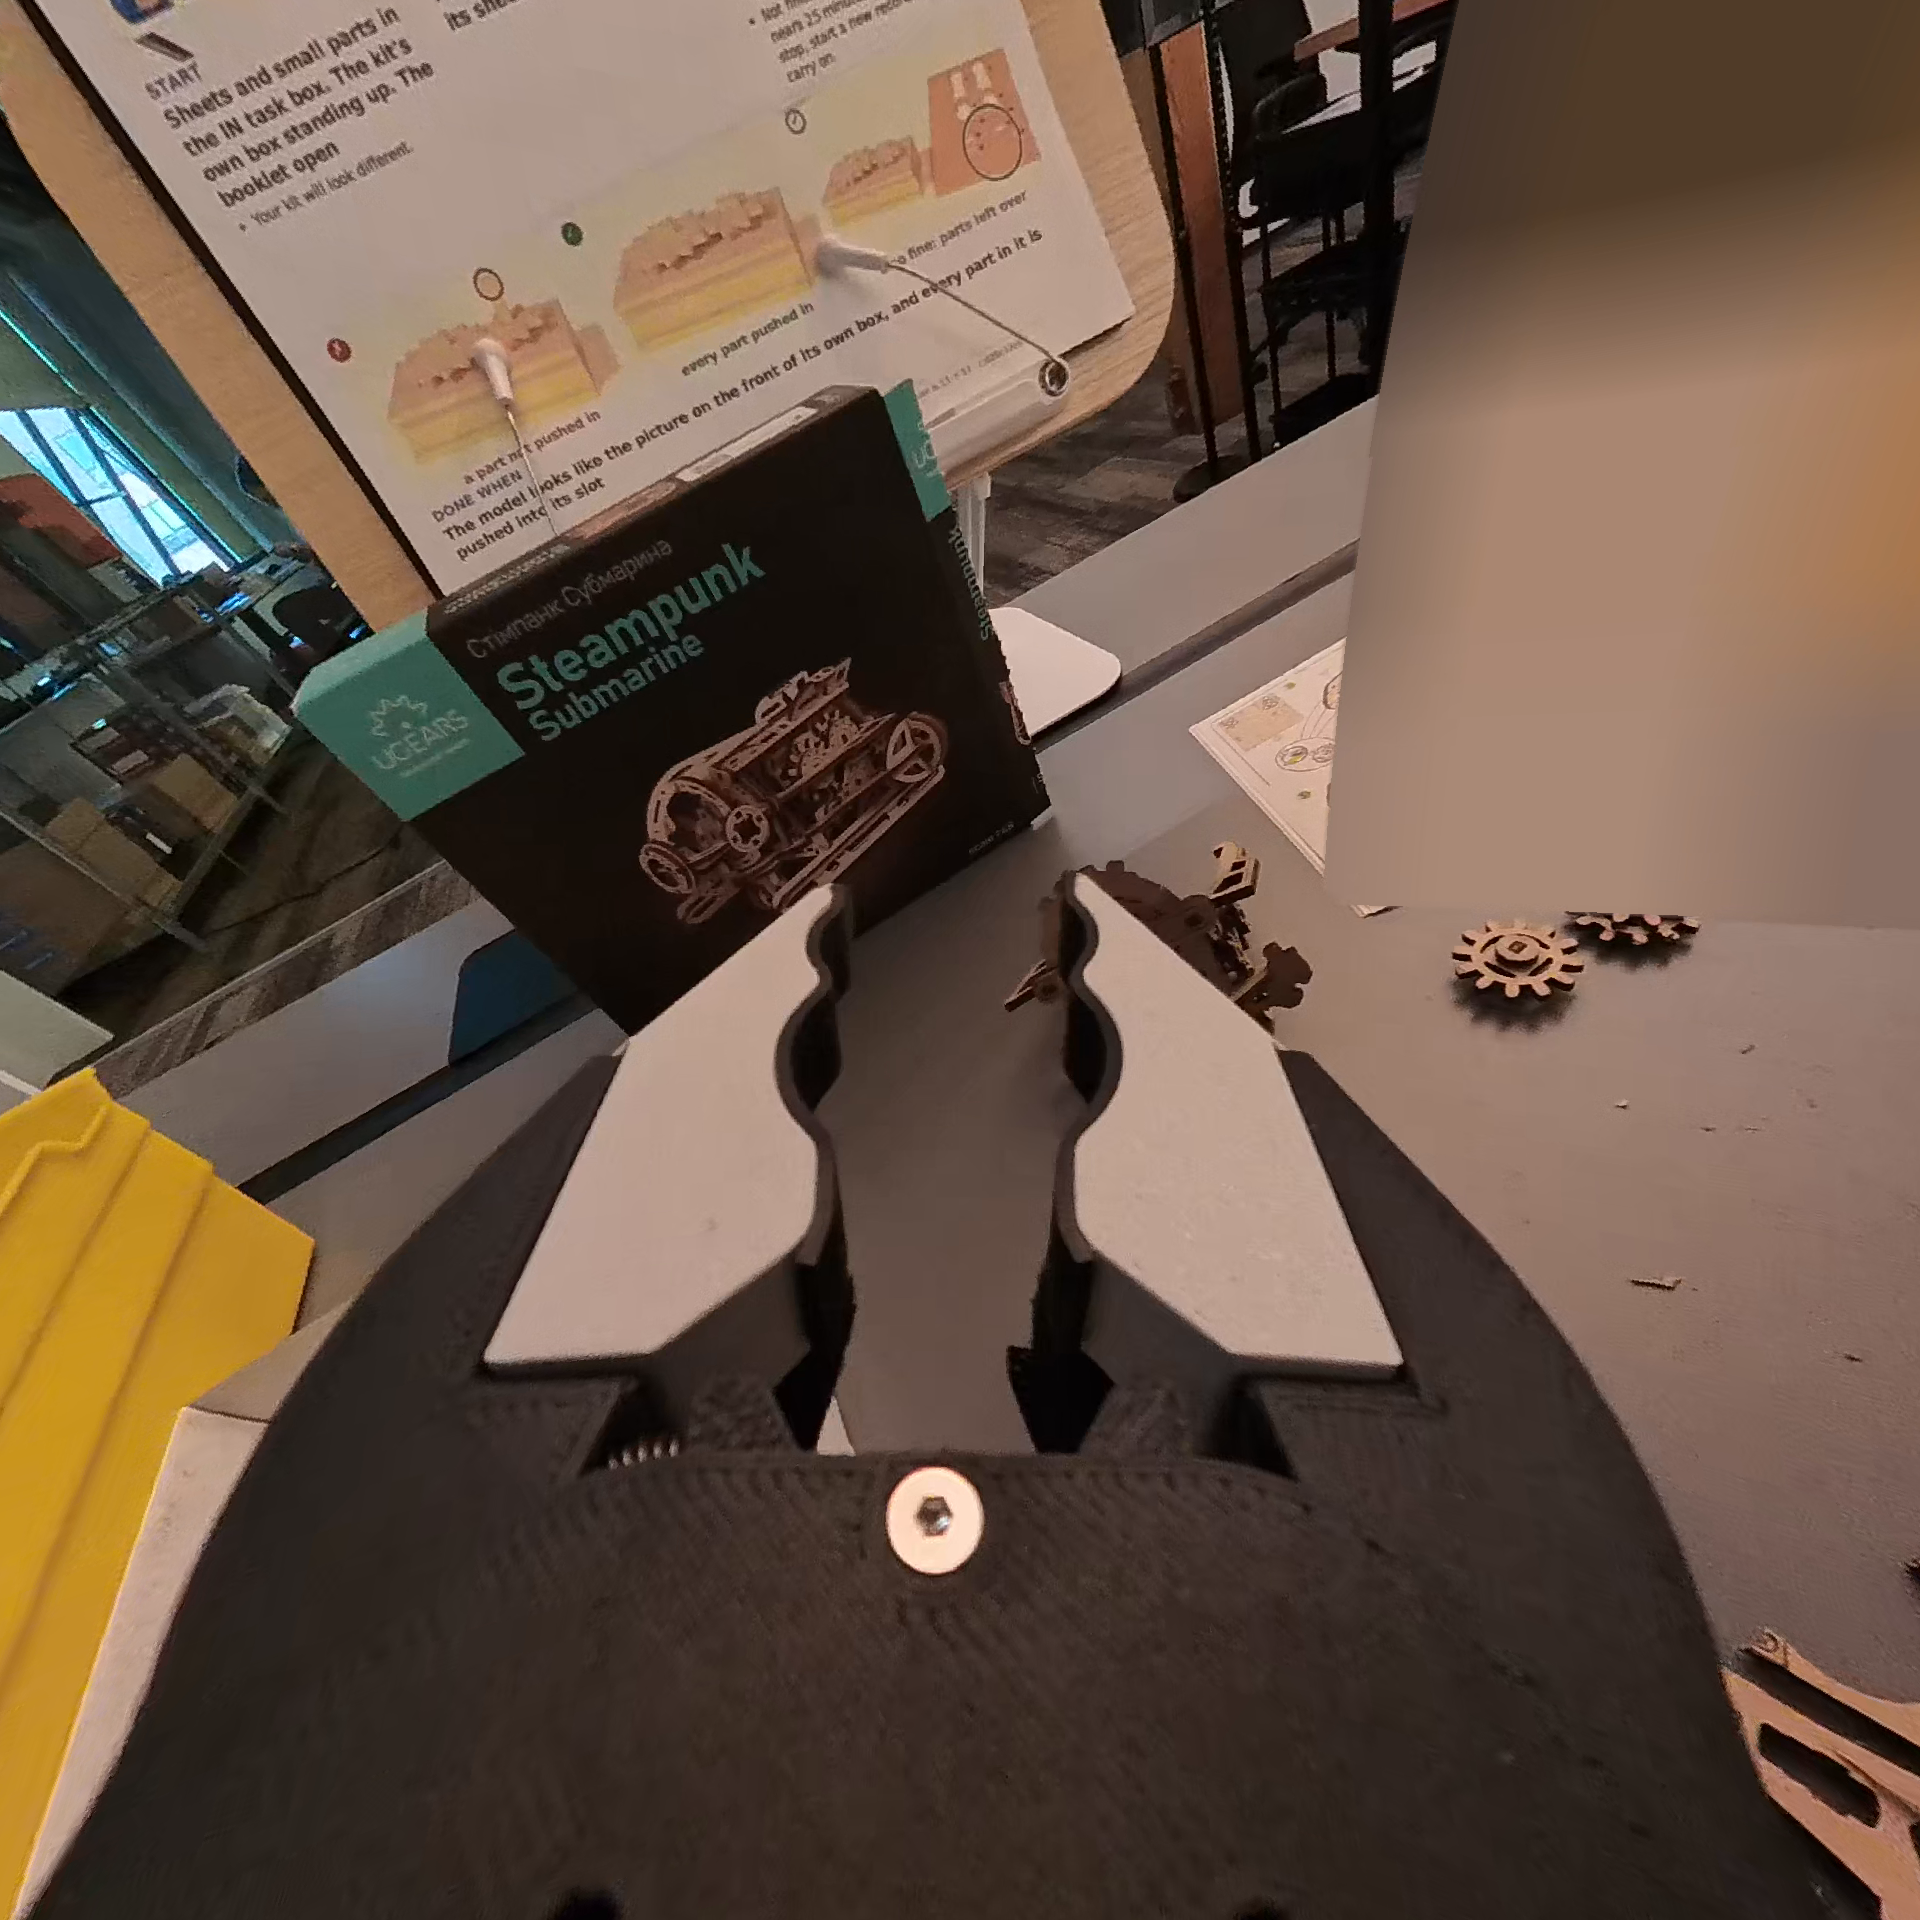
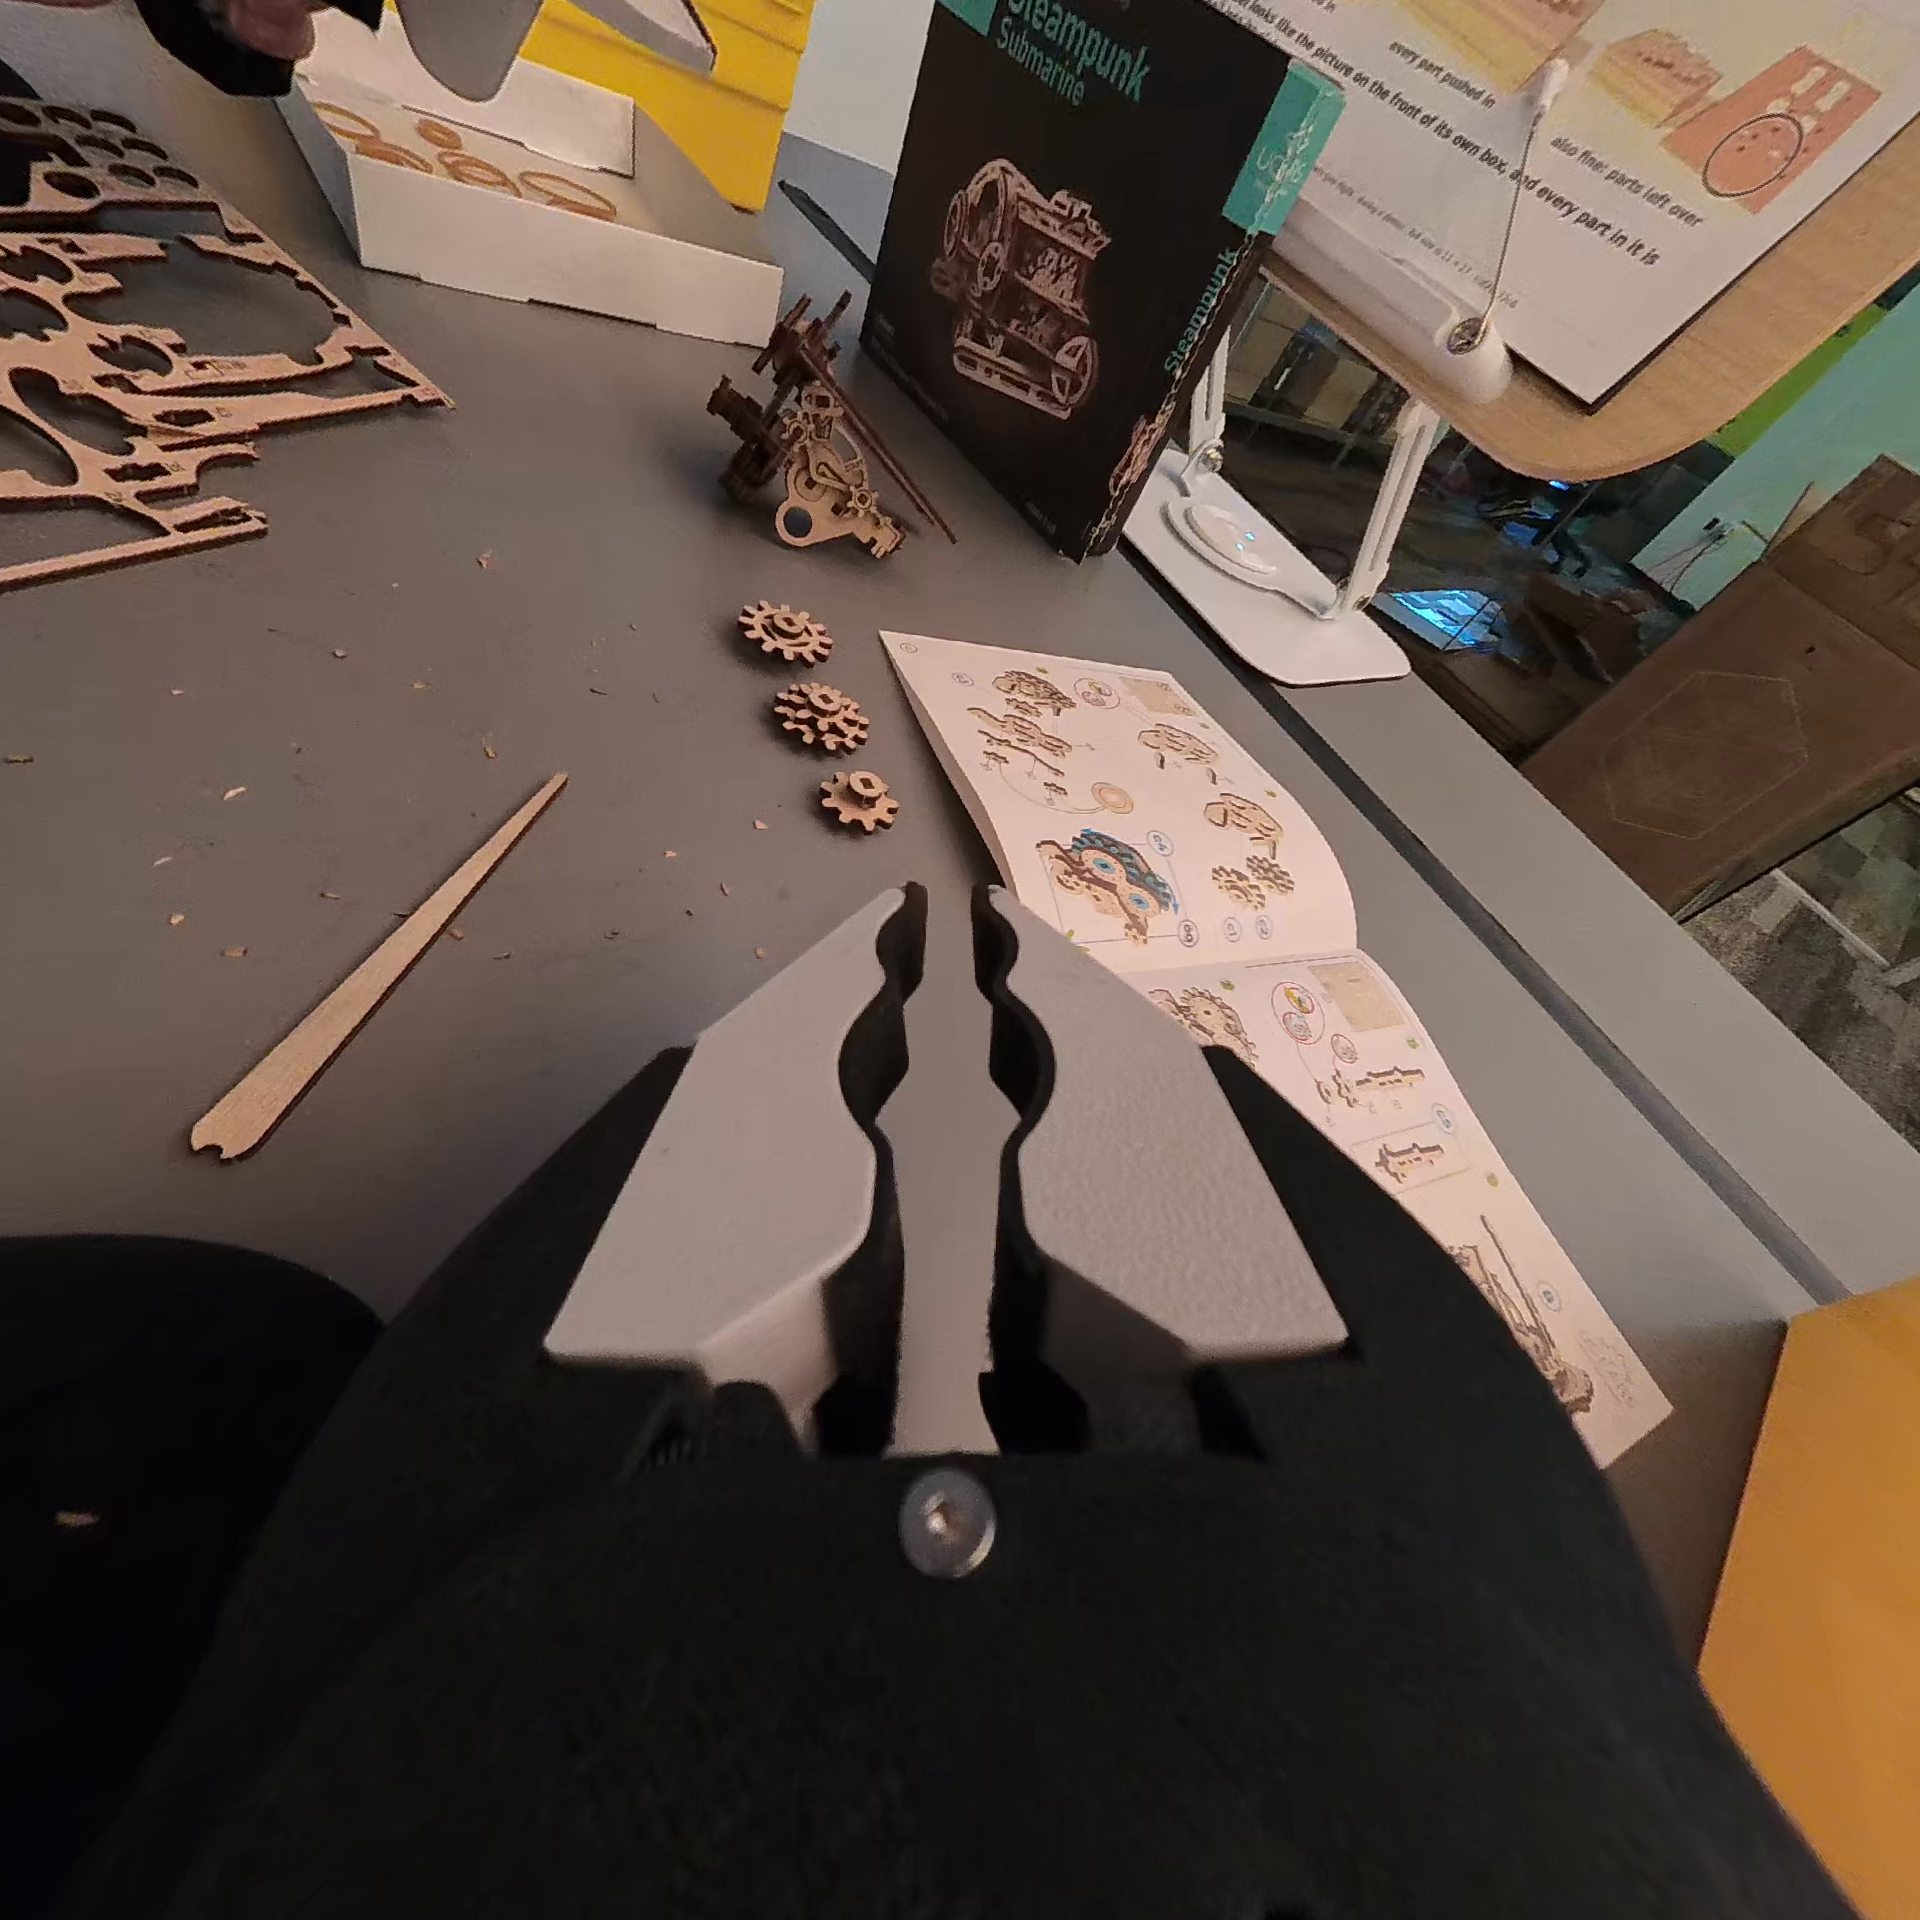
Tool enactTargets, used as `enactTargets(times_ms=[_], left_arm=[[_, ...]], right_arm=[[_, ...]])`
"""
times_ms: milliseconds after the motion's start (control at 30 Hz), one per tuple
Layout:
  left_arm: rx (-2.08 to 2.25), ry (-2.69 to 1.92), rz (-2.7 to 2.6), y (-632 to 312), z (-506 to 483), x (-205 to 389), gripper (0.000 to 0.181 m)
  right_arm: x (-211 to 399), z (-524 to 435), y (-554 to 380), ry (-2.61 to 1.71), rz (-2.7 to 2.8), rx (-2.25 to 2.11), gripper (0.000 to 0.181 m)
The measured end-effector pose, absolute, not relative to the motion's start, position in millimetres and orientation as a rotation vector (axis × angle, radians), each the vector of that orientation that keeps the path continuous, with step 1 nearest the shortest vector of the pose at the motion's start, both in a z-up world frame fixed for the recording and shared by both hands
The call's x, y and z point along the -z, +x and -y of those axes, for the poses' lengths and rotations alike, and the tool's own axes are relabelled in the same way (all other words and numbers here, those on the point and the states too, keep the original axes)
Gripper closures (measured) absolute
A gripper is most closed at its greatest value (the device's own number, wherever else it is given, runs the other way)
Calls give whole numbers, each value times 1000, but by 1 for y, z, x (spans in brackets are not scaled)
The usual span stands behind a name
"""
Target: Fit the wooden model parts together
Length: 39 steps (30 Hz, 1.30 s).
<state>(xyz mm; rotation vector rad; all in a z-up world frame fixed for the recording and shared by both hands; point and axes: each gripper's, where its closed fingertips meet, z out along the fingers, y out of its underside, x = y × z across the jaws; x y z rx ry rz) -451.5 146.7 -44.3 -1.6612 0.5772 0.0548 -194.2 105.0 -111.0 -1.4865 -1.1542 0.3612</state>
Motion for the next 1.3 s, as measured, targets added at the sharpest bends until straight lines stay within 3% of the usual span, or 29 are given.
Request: enactTargets(times_ms=[333,533,800,900,967,1033,1300], left_arm=[[-95,-1661,-568,-458,-147,42,153],[-78,-1614,-488,-472,-144,24,181],[96,-1558,-312,-494,-138,-3,181],[96,-1559,-334,-497,-133,-11,181],[93,-1611,-370,-498,-127,-13,170],[135,-1700,-347,-503,-115,-12,148],[245,-1893,-162,-547,-28,41,146]], right_arm=[[112,-103,-195,-1477,1171,-350,181],[104,-110,-191,-1490,1094,-420,181],[108,-107,-199,-1471,1157,-368,181],[111,-88,-220,-1466,1251,-433,173],[111,-66,-248,-1513,1312,-572,158],[109,-42,-279,-1547,1377,-687,154],[135,-7,-361,-1557,1737,-723,145]])
